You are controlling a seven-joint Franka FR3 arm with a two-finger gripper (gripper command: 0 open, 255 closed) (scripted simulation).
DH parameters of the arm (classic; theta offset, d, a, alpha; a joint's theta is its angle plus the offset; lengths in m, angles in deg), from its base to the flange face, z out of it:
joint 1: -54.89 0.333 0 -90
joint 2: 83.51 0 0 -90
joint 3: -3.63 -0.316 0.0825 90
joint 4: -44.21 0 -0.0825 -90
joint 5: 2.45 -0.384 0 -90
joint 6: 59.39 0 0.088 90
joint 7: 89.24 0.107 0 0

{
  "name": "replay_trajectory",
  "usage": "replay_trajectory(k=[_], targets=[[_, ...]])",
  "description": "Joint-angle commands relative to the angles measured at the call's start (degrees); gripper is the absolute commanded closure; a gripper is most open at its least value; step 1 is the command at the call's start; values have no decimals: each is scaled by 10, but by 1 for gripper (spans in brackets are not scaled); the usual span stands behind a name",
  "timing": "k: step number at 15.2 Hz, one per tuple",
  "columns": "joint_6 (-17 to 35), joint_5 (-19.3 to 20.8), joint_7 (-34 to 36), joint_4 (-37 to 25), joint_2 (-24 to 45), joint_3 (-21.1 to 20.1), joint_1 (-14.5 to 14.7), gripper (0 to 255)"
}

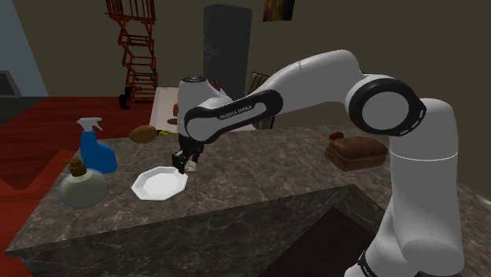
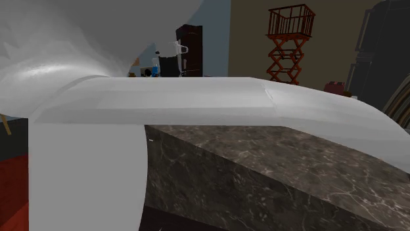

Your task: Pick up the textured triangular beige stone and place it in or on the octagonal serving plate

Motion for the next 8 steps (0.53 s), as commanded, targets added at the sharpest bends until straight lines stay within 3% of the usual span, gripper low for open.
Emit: replay_trajectory(k=[1, 5, 7, 8], targets=[[-29, 7, 10, -74, 46, 0, 13, 255], [-98, 17, 20, -251, 155, 3, 41, 255], [-158, 22, 21, -394, 239, 6, 61, 255], [-150, 22, 21, -387, 239, 7, 61, 255]])
